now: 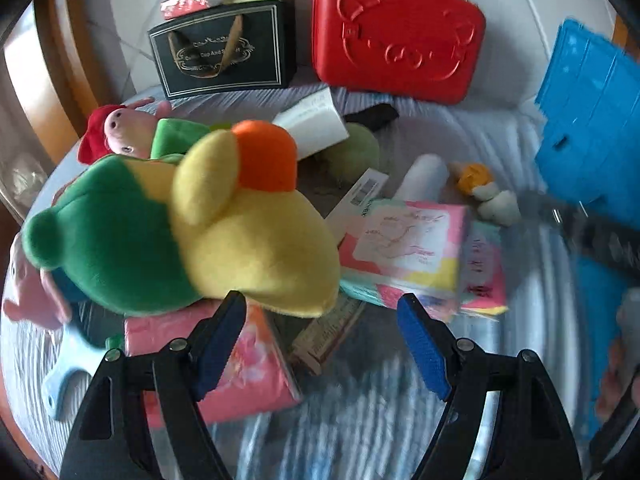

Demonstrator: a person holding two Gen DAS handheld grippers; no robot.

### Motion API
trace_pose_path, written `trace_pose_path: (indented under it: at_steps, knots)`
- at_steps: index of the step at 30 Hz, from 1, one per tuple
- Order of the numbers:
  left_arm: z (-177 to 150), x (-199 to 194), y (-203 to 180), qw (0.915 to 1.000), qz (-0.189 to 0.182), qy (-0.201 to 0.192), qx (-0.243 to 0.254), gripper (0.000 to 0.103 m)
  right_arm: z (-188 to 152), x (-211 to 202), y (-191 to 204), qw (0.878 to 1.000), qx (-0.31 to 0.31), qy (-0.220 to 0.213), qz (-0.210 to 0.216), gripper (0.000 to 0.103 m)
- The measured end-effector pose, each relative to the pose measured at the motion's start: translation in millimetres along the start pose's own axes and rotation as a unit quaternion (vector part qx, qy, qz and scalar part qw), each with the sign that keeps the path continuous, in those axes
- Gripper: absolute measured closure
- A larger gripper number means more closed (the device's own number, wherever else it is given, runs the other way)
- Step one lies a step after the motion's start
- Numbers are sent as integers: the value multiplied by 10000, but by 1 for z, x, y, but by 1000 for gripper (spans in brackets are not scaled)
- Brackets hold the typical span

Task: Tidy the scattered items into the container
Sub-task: 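Grasp the pink Kotex pad pack with the left tool while the right tool grasps the Kotex mini pack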

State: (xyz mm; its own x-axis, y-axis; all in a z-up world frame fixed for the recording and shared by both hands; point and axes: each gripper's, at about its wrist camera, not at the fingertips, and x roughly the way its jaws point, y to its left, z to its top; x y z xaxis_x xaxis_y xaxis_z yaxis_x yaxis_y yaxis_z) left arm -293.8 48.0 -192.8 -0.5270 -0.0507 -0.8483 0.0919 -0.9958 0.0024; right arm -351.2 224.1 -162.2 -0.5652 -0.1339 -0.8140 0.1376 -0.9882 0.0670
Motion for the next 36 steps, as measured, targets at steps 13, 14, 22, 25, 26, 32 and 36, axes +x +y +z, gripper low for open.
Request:
trace_pose_path:
  at_steps: [13, 14, 22, 25, 26, 32, 36]
  knots:
    - [-19, 12, 22, 9997, 202, 13, -151, 26, -51, 16, 36, 9880, -1159, 818, 612, 2]
    - [-24, 10, 22, 9997, 201, 35, -141, 26, -59, 13, 37, 9874, -1174, 854, 628, 2]
    - [-71, -19, 17, 9994, -126, 160, 281, 25, -114, -19, 24, 9852, -874, 1189, 871, 2]
    - [-70, -27, 15, 9987, -426, 196, 189, 25, -121, -28, 15, 9881, -732, 1131, 741, 2]
    - [-69, -29, 14, 9982, -557, 182, 142, 25, -123, -30, 13, 9890, -661, 1103, 728, 2]
    - [-68, -22, -24, 9939, -987, 185, 465, 25, -128, -46, -16, 9960, -252, 822, 232, 2]
    - [-74, 5, -47, 9909, -1028, 501, 714, 26, -128, -55, -38, 9976, 2, 684, 59, 2]
